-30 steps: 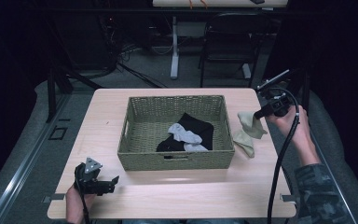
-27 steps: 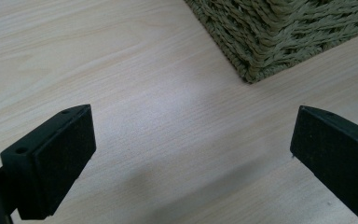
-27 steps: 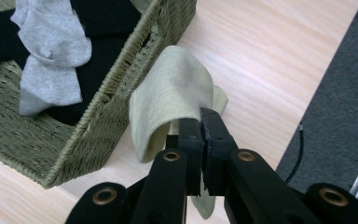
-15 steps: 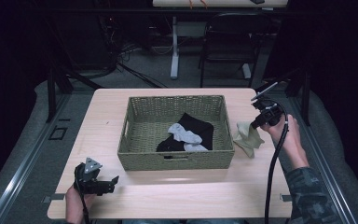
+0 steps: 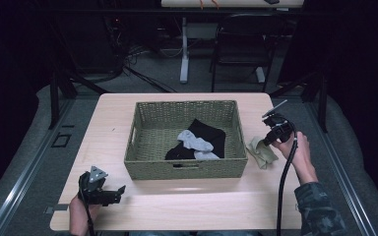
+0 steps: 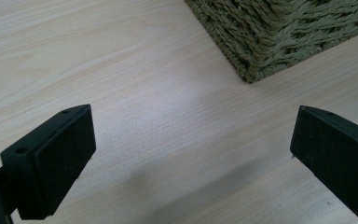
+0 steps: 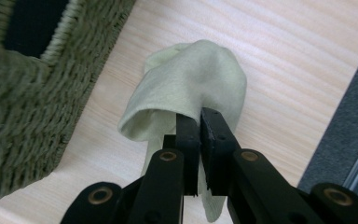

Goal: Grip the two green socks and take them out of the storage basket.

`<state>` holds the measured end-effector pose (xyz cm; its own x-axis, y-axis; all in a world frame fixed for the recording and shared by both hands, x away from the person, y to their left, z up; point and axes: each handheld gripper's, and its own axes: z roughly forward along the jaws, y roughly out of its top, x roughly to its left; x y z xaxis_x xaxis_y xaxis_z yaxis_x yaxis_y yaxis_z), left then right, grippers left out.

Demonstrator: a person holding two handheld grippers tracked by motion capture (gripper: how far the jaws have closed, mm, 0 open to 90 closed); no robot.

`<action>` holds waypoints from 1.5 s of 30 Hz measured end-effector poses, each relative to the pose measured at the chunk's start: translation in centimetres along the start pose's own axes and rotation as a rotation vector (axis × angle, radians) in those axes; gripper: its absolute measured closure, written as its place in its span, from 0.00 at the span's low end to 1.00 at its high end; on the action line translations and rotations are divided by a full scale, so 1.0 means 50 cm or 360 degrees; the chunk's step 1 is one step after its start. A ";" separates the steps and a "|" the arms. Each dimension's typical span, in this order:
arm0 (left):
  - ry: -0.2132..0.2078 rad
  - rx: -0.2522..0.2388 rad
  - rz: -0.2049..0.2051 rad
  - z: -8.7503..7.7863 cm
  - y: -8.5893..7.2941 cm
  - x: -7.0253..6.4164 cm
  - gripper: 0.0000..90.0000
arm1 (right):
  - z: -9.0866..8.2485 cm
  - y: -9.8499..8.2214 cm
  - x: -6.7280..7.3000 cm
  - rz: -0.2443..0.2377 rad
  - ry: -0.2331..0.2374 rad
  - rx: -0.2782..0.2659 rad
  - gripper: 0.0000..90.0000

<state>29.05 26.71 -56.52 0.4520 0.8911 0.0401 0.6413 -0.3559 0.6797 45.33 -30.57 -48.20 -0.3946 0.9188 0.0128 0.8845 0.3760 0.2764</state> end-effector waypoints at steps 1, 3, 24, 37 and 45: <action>-0.0001 0.0001 0.0000 0.000 0.000 0.000 0.00 | 0.004 -0.001 -0.001 0.0006 0.0002 0.0005 0.96; -0.0002 0.0000 0.0000 0.000 0.000 0.000 0.00 | 0.014 -0.004 -0.007 0.0013 0.0018 0.0020 0.95; 0.0002 0.0001 0.0002 0.000 0.000 -0.001 0.00 | -0.025 -0.053 -0.009 0.0029 0.0202 -0.0142 0.54; 0.0007 0.0002 0.0001 0.000 0.001 -0.002 0.00 | -0.095 -0.117 0.036 -0.0101 0.0273 -0.0347 0.17; 0.0003 0.0003 0.0000 0.000 0.000 -0.002 0.00 | -0.083 -0.160 0.049 -0.0108 0.0210 -0.0370 0.08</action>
<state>29.03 26.62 -56.52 0.4508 0.8917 0.0417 0.6423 -0.3564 0.6785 36.27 -31.84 -46.39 -0.4934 0.8631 0.1074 0.7800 0.3844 0.4938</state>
